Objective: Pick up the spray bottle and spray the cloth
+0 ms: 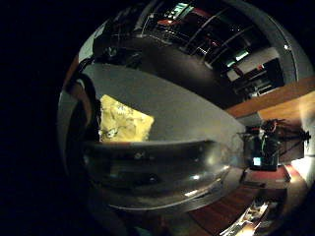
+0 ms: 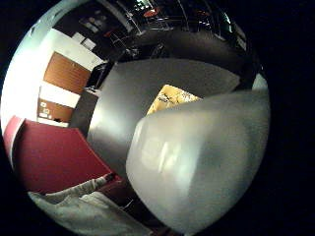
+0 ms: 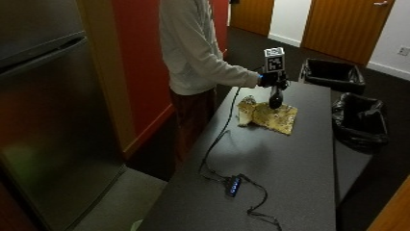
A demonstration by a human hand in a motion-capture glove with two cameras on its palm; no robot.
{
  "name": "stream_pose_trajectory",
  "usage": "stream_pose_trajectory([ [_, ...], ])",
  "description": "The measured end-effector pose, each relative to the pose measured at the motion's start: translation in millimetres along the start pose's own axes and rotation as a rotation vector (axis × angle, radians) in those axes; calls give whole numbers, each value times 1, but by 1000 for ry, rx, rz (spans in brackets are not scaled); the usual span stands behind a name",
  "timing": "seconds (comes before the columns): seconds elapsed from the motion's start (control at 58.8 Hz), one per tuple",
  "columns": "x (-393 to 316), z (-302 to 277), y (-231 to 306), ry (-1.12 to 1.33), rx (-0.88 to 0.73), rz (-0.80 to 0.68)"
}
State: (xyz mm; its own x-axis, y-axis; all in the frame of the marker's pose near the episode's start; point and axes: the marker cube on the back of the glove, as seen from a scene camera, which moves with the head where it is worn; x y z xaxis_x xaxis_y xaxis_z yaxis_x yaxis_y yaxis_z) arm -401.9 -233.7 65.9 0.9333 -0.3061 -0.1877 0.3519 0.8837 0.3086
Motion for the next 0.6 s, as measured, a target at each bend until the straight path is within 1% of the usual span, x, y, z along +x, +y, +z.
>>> stream_pose_trajectory([
  [0.102,-15,-18,-10,-190,62,71],
  [0.289,-52,-56,-41,-692,196,162],
  [0.408,-89,-56,-49,-977,173,178],
  [0.476,-113,-57,-41,-1139,96,115],
  [0.527,-132,-42,-35,-1150,32,78],
  [0.561,-141,-27,-42,-1109,61,105],
  [0.595,-151,-19,-54,-1115,131,151],
])
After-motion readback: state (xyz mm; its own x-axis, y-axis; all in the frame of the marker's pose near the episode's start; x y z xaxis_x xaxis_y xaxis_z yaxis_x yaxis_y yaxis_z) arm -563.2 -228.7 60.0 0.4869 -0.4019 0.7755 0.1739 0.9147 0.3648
